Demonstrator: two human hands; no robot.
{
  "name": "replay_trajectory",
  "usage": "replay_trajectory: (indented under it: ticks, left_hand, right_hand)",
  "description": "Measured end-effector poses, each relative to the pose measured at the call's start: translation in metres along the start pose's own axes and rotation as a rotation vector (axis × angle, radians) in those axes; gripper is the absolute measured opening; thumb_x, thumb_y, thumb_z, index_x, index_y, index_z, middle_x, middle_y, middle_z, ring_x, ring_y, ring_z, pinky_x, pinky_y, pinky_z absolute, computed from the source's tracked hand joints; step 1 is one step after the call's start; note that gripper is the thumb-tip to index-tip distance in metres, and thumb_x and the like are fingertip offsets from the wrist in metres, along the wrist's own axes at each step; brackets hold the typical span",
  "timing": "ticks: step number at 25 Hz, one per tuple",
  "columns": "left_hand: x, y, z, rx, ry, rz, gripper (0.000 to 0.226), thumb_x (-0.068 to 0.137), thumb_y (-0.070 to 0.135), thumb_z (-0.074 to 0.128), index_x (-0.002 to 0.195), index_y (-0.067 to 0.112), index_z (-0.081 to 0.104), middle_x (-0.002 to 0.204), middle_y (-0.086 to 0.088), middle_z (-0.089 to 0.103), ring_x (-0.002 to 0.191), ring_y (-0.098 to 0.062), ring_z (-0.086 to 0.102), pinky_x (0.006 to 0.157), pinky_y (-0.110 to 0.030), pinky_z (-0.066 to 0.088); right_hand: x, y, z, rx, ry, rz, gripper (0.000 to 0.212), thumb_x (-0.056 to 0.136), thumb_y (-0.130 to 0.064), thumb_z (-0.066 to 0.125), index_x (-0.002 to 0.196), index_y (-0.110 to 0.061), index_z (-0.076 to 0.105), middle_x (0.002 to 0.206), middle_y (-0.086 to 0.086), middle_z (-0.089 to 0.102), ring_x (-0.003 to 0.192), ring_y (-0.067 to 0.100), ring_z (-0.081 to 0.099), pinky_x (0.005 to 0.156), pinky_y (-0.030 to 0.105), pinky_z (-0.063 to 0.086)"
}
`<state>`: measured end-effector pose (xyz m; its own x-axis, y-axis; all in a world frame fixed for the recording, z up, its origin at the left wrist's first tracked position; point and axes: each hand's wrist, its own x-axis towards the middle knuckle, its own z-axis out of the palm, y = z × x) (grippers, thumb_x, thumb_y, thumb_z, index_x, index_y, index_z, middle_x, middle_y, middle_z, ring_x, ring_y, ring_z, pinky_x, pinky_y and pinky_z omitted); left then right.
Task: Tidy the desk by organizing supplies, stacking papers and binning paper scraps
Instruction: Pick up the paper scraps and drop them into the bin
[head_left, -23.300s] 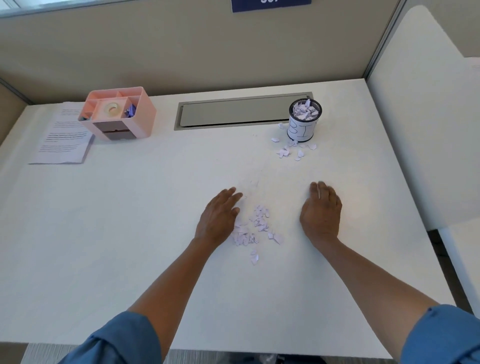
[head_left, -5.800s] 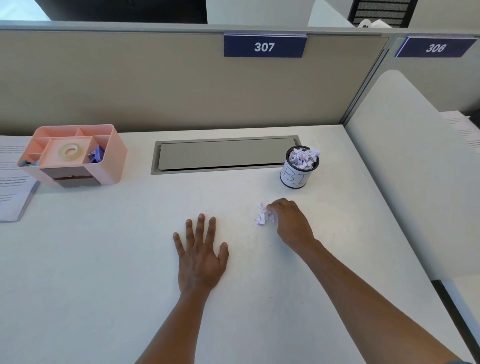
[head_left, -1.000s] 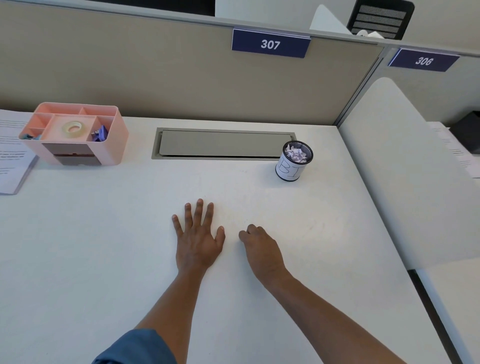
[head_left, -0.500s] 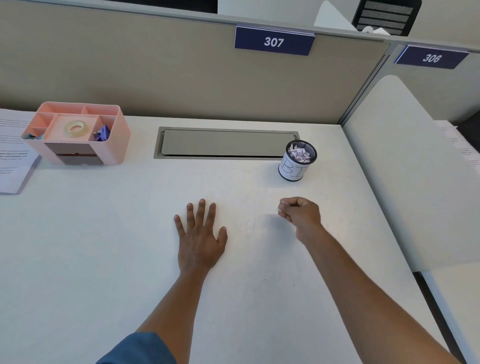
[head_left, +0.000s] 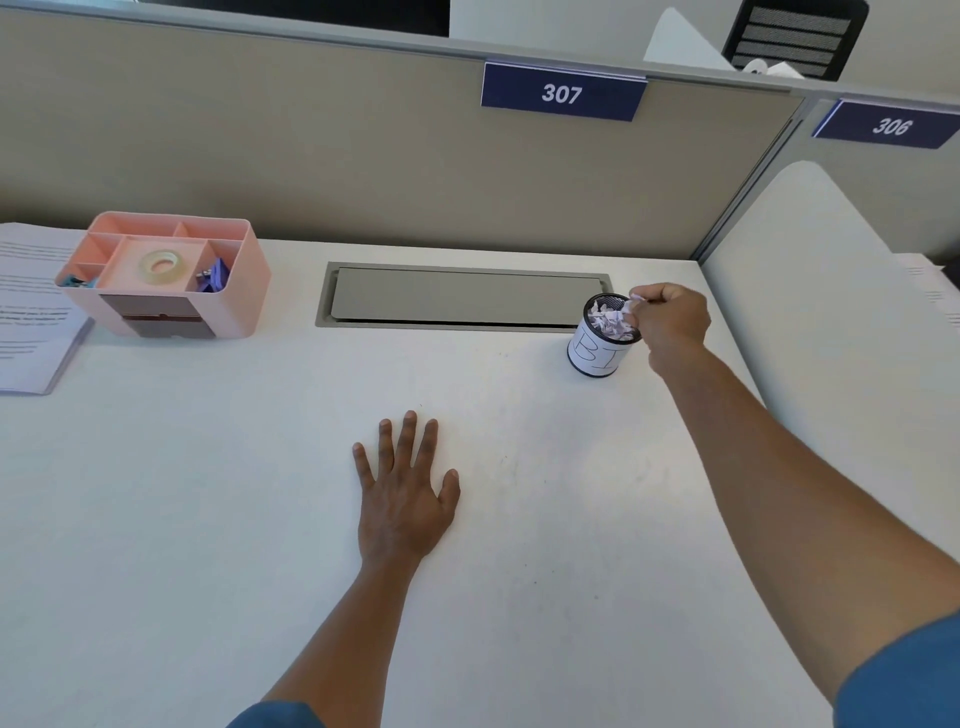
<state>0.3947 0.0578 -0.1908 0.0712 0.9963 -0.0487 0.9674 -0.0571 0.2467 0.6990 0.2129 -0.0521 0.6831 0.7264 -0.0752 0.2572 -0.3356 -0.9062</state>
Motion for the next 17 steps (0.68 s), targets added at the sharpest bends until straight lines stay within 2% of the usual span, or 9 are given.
replay_trajectory:
  ticks: [1, 3, 5, 8, 12, 17]
  left_hand:
    - [0.000, 0.000, 0.000, 0.000, -0.003, -0.001, 0.071, 0.097, 0.057, 0.020, 0.161, 0.031, 0.006, 0.170, 0.004, -0.001, 0.156, -0.026, -0.009, 0.123, -0.057, -0.005]
    - [0.000, -0.001, 0.000, 0.000, -0.005, 0.000, 0.071, 0.097, 0.056, 0.021, 0.161, 0.031, 0.006, 0.170, 0.004, -0.001, 0.156, -0.026, -0.009, 0.123, -0.057, -0.004]
    - [-0.001, -0.001, 0.000, 0.004, -0.001, 0.003, 0.071, 0.097, 0.056, 0.020, 0.161, 0.030, 0.006, 0.170, 0.003, 0.000, 0.156, -0.026, -0.008, 0.124, -0.058, -0.004]
    - [0.000, 0.000, -0.001, -0.009, 0.004, 0.005, 0.071, 0.097, 0.056, 0.021, 0.161, 0.030, 0.009, 0.170, 0.003, 0.002, 0.156, -0.026, -0.006, 0.124, -0.058, -0.003]
    - [0.000, 0.000, 0.000, -0.008, 0.008, 0.004, 0.071, 0.096, 0.056, 0.021, 0.161, 0.029, 0.011, 0.170, 0.003, 0.003, 0.156, -0.027, -0.005, 0.124, -0.058, -0.002]
    - [0.001, -0.001, 0.001, 0.005, 0.002, -0.002, 0.071, 0.097, 0.056, 0.021, 0.161, 0.030, 0.009, 0.170, 0.003, 0.003, 0.156, -0.027, -0.005, 0.124, -0.058, -0.002]
  right_hand:
    - [0.006, -0.002, 0.000, -0.085, -0.007, -0.068, 0.020, 0.080, 0.003, 0.066, 0.091, -0.012, 0.075, 0.093, 0.009, 0.074, 0.073, 0.017, 0.068, 0.076, 0.022, 0.057]
    - [0.012, -0.004, -0.001, -0.228, -0.052, -0.222, 0.021, 0.084, -0.001, 0.062, 0.096, -0.010, 0.075, 0.094, 0.006, 0.074, 0.080, 0.014, 0.065, 0.071, 0.011, 0.049]
    - [0.013, -0.002, -0.002, -0.314, -0.126, -0.344, 0.022, 0.088, -0.002, 0.058, 0.101, -0.008, 0.074, 0.099, 0.005, 0.074, 0.087, 0.011, 0.063, 0.077, 0.011, 0.043]
    - [0.013, 0.005, 0.000, -0.394, -0.175, -0.442, 0.036, 0.089, 0.007, 0.044, 0.105, -0.005, 0.074, 0.108, 0.009, 0.074, 0.100, 0.019, 0.066, 0.087, 0.017, 0.043]
    - [0.012, 0.005, 0.000, -0.413, -0.140, -0.496, 0.041, 0.081, 0.011, 0.042, 0.099, -0.006, 0.074, 0.099, 0.010, 0.074, 0.092, 0.022, 0.067, 0.081, 0.019, 0.045]
    - [0.016, -0.006, -0.007, -0.333, -0.151, -0.494, 0.021, 0.079, 0.005, 0.058, 0.086, -0.009, 0.072, 0.085, 0.005, 0.073, 0.079, 0.016, 0.068, 0.077, 0.024, 0.052]
